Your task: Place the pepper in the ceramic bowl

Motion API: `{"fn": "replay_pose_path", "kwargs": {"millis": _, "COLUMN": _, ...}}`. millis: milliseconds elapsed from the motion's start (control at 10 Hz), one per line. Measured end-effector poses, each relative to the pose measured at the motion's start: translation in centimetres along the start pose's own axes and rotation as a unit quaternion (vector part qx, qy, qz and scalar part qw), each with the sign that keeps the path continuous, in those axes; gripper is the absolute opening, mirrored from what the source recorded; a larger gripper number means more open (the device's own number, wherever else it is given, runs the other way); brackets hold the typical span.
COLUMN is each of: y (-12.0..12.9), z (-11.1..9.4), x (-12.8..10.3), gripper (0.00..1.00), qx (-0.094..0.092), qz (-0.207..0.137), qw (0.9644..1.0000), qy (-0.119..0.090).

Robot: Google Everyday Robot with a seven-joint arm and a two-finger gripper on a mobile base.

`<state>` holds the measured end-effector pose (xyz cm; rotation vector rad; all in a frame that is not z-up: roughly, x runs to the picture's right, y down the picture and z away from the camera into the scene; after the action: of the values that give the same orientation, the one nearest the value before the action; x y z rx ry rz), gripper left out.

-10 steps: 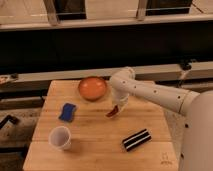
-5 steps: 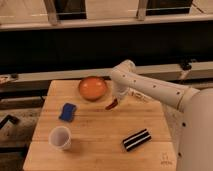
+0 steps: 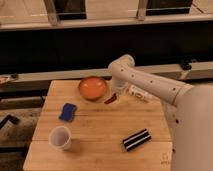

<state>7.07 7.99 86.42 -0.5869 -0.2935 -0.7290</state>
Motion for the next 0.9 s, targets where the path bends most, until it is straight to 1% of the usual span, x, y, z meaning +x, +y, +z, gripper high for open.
{"fn": "replay_pose_path", "kwargs": {"millis": 100, "y": -0.7, "z": -0.2, "x": 0.4, "gripper": 0.00, "qx": 0.002, "qz": 0.001, "qw": 1.0000, "qy": 0.002}}
{"fn": "replay_pose_path", "kwargs": {"millis": 300, "y": -0.8, "z": -0.5, "x": 0.6, "gripper": 0.00, "qx": 0.001, "qz": 0.000, "qw": 1.0000, "qy": 0.006}}
{"fn": "replay_pose_path", "kwargs": {"millis": 500, "y": -3.1, "z": -0.7, "x": 0.9, "gripper": 0.00, "qx": 0.008, "qz": 0.001, "qw": 0.9999, "qy": 0.011}}
{"fn": "replay_pose_path", "kwargs": {"millis": 600, "y": -3.9, "z": -0.7, "x": 1.3, "gripper": 0.00, "qx": 0.006, "qz": 0.001, "qw": 0.9999, "qy": 0.015}}
{"fn": "replay_pose_path", "kwargs": {"millis": 700, "y": -5.1, "z": -0.7, "x": 1.2, "gripper": 0.00, "qx": 0.009, "qz": -0.003, "qw": 0.9998, "qy": 0.017}}
{"fn": "replay_pose_path", "kwargs": {"millis": 800, "y": -5.7, "z": -0.7, "x": 1.0, "gripper": 0.00, "qx": 0.011, "qz": -0.006, "qw": 0.9998, "qy": 0.016}}
{"fn": "replay_pose_path", "kwargs": {"millis": 900, "y": -5.3, "z": -0.7, "x": 1.1, "gripper": 0.00, "qx": 0.007, "qz": -0.006, "qw": 0.9998, "qy": 0.018}}
